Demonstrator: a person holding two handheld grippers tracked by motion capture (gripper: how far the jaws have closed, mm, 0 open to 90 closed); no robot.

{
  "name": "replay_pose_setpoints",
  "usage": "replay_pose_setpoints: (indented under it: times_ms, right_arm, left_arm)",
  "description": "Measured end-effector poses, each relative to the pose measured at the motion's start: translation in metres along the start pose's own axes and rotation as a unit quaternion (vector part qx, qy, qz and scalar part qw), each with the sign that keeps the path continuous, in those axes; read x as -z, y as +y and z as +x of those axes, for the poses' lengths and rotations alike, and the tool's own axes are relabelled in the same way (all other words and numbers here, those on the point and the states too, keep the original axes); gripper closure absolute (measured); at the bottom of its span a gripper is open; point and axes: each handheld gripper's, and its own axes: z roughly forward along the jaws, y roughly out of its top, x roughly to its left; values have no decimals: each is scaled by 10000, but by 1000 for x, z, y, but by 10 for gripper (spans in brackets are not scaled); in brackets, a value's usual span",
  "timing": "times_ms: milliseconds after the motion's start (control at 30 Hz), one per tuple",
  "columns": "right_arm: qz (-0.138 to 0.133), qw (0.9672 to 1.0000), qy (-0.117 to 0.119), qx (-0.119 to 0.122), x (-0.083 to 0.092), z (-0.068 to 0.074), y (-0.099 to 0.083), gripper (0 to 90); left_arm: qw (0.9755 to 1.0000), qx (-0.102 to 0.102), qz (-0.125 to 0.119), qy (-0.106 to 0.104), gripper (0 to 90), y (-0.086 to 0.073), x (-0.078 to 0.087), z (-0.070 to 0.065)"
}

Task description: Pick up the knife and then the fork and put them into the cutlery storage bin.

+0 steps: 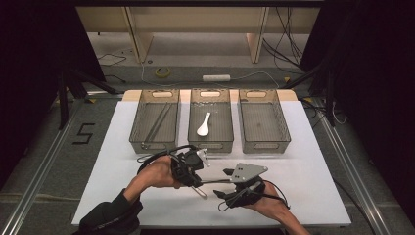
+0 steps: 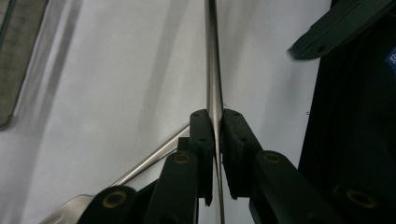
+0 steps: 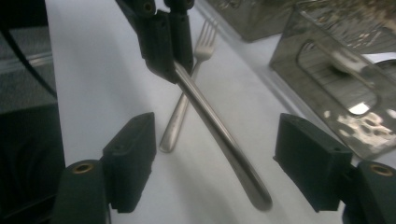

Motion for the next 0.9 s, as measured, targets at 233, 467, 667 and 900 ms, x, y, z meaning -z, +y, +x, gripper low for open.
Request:
replay_pose_setpoints:
  times_ms: [233,467,667,900]
  right_arm:
    - [286,9990,130,327,-11,0,1,453]
    - [422,9970,165,629,-16,3,0,582]
    - [686,9935,295,860,-19,8,0,670]
    - [753,9900,351,1144,-20,11,1,768]
  left_arm:
    - [9999,-113,72,-76,828,4,-4,-6]
    - [9997,-177,38,-143,828,7,-5,-12]
    - [9994,-271,85,-186,828,10,-5,-16]
    - [9988,-376,160,-260,827,12,-6,-18]
